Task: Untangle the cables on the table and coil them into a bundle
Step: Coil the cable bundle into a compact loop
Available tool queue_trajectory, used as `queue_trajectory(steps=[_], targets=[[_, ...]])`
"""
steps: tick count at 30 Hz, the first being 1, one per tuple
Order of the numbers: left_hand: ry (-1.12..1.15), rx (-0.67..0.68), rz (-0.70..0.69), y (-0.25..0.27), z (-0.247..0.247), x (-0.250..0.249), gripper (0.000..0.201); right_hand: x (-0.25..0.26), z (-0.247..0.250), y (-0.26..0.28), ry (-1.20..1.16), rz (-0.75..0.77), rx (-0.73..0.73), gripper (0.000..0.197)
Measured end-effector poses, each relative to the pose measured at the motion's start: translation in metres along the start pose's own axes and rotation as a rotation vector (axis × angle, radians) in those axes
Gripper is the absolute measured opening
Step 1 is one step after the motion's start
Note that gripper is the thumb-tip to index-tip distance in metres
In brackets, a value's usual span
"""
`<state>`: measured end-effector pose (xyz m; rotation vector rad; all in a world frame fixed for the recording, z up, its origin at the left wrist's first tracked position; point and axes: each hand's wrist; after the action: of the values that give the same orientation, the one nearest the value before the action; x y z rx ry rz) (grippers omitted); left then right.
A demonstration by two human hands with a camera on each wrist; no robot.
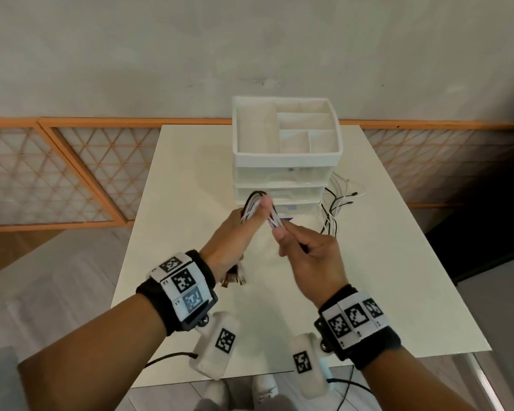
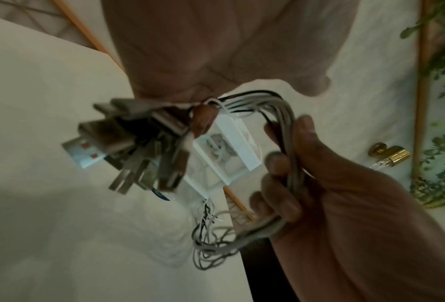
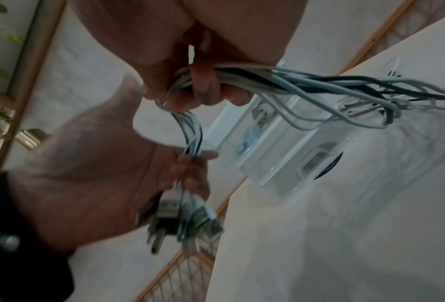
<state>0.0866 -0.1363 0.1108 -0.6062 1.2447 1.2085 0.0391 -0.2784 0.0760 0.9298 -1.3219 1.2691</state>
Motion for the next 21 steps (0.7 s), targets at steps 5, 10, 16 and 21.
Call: queue_trajectory(steps=[5,10,16,21], targets=[[0.163,0.027,0.057,-0.004,-0.012,0.005,0.039,-0.013,-0.017,0.005,0.048,0.057,0.104,0.015],[0.099,-0.024,0.111,-0.006,0.000,0.008,0.035,-0.008,-0.007,0.007,0.101,0.033,0.257,0.012],[0.059,-0.068,0.066,-0.008,0.004,0.003,0.013,0.004,0.007,-0.015,0.047,0.002,0.070,0.043],[-0.051,0.117,0.040,0.001,0.000,0.006,0.013,0.027,0.008,-0.038,0.298,0.229,0.230,0.051]])
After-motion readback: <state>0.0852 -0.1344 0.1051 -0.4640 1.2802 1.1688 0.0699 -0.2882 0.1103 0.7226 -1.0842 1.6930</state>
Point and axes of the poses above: each hand's wrist, its own y-axis away from the middle knuckle, its own z-axis out of the back of the hand, x = y × z, and after that the axes turned 5 degrees about -y, right-handed
